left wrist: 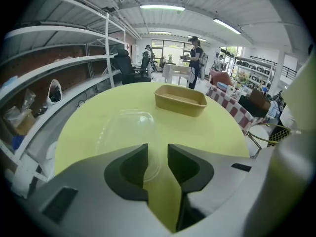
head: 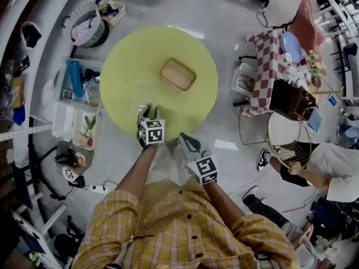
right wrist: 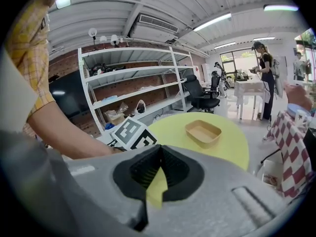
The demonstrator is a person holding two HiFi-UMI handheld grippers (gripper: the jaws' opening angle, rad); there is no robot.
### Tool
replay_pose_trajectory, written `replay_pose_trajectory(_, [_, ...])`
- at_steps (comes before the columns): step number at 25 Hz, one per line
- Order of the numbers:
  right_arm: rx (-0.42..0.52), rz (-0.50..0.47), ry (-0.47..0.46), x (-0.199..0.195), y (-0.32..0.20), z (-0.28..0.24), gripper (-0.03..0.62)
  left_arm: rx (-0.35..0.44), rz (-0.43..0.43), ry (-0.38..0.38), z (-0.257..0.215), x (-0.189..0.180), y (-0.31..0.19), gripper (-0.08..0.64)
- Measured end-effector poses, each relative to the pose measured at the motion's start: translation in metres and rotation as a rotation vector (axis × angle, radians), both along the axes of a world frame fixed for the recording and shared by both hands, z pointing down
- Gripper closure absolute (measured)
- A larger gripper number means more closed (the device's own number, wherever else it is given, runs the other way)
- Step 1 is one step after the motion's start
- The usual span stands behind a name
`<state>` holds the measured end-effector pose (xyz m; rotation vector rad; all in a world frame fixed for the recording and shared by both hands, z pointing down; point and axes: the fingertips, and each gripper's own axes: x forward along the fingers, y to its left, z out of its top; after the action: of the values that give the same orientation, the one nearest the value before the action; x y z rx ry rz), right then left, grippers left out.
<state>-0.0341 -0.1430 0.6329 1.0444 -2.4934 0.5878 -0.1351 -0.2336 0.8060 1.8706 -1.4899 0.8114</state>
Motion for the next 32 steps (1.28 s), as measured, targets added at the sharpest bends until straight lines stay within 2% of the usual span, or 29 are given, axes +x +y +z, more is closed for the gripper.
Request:
replay_pose_trajectory(11, [-0.020, 0.022, -0.001, 0.009, -0.003, 0.006, 0.595, -0.041, -0.027, 0.014, 0.012, 0.003, -0.008, 0.454])
replay_pose_trajectory(18, [-0.007, 0.012, 0.017, 0.008, -0.003, 0.005, 0.595, -0.075, -0.002, -0.025, 0.025, 0.002, -0.005, 0.454])
replay_pose_trajectory(32, [0.006, 0.011, 0.027, 0.009, -0.002, 0.003, 0.595, -0.072, 0.000, -0.021, 0.024, 0.002, -0.006, 0.480])
